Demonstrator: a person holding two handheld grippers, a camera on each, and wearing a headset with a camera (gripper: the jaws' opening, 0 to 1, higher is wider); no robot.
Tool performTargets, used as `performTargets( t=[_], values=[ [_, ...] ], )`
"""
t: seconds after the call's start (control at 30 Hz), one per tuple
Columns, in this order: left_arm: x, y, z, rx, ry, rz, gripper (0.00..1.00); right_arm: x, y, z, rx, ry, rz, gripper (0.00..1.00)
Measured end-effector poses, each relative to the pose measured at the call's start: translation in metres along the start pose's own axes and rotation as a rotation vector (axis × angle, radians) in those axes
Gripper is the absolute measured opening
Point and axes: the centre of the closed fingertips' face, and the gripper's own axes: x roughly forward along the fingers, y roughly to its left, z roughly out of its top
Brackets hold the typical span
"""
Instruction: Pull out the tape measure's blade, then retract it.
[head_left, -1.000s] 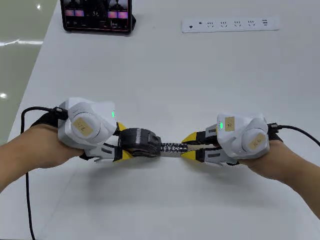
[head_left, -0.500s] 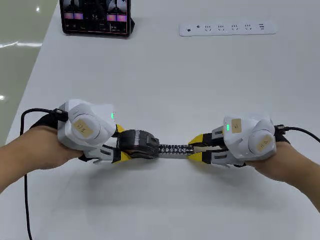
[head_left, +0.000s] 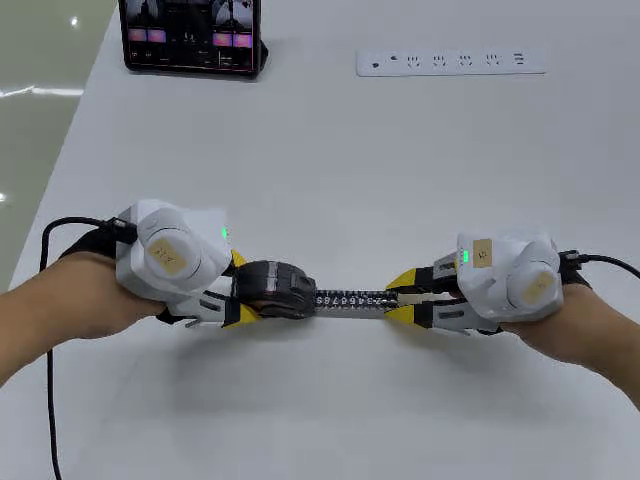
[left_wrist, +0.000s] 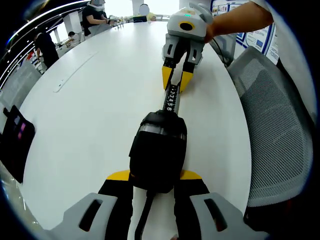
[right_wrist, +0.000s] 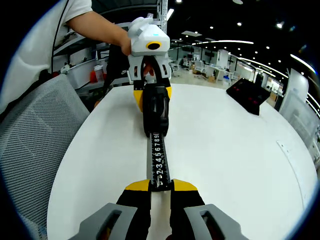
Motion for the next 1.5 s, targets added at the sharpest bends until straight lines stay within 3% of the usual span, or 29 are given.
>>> performTargets(
  t=[1.5],
  values=[
    [0.001, 0.000, 0.001, 0.000, 0.012, 0.006, 0.26, -0.041, -0.004, -0.039, -0.005, 0.091, -0.024, 0.10]
  ],
)
